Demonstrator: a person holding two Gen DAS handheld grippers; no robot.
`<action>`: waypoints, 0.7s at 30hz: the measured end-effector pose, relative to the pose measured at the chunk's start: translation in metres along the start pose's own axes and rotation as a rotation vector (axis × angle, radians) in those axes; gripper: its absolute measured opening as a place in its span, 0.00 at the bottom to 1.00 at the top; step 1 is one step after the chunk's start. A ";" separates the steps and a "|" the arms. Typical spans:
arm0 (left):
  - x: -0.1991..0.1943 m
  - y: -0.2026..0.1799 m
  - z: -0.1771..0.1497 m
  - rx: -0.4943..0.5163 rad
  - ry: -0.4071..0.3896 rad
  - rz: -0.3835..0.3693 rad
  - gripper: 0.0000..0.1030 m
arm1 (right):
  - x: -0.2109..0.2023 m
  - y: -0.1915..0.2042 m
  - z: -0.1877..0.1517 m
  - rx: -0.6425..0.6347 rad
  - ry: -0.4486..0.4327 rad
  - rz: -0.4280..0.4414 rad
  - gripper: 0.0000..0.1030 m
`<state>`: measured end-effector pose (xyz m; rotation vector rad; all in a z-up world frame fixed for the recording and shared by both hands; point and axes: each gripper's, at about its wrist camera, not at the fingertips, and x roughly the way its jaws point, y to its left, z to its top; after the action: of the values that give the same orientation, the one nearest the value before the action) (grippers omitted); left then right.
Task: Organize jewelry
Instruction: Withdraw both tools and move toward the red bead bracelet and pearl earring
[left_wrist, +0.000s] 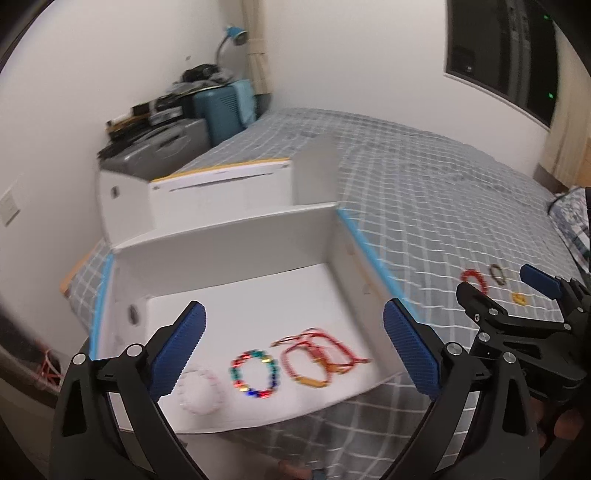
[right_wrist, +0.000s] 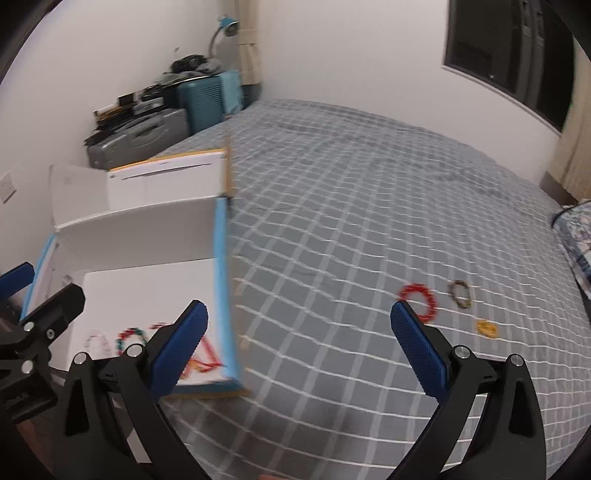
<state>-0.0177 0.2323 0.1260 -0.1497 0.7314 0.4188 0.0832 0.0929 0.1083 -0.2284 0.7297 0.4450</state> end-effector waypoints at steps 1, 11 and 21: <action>0.001 -0.010 0.001 0.010 -0.001 -0.012 0.93 | 0.000 -0.009 0.000 0.008 0.000 -0.009 0.93; 0.026 -0.105 0.009 0.102 0.013 -0.107 0.93 | 0.003 -0.111 -0.023 0.114 0.031 -0.109 0.93; 0.084 -0.195 0.000 0.173 0.070 -0.181 0.93 | 0.026 -0.192 -0.064 0.207 0.105 -0.153 0.93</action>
<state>0.1202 0.0824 0.0670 -0.0674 0.8121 0.1773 0.1518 -0.0911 0.0531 -0.1125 0.8483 0.2115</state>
